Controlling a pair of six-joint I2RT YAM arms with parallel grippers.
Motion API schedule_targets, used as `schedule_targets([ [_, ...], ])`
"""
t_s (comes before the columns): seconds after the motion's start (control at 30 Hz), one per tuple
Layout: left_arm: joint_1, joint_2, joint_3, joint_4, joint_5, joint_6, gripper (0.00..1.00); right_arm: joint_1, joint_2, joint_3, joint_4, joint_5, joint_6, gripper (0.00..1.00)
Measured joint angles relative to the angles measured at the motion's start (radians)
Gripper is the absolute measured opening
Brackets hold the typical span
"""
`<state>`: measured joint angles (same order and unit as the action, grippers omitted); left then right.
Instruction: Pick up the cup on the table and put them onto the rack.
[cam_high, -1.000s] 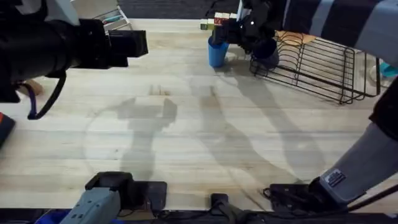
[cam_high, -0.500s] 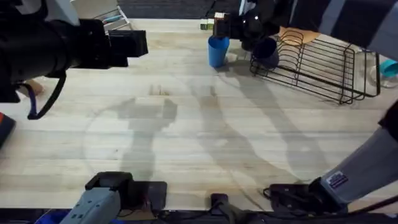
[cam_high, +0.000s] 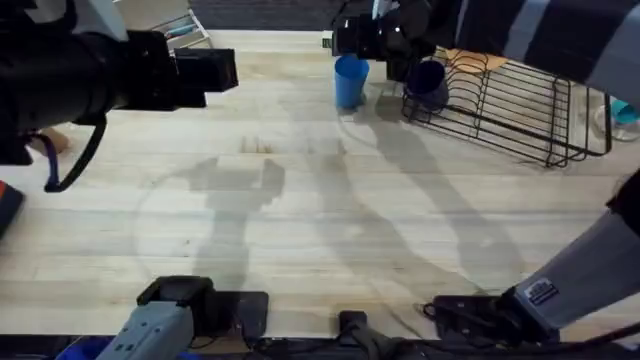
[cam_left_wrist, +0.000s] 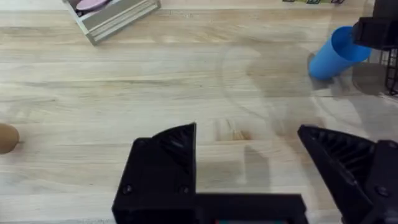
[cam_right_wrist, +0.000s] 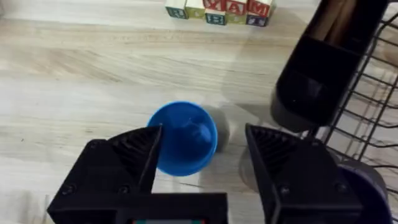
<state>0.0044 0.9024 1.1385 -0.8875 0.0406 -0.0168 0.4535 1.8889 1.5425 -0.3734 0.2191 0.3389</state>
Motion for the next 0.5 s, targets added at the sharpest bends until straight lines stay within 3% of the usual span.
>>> schedule_targets([
  [0.5,0.000,0.000,0.000,0.000,0.000,0.000,0.994,-0.001,0.064,0.000,0.008,0.025,-0.002,0.760],
])
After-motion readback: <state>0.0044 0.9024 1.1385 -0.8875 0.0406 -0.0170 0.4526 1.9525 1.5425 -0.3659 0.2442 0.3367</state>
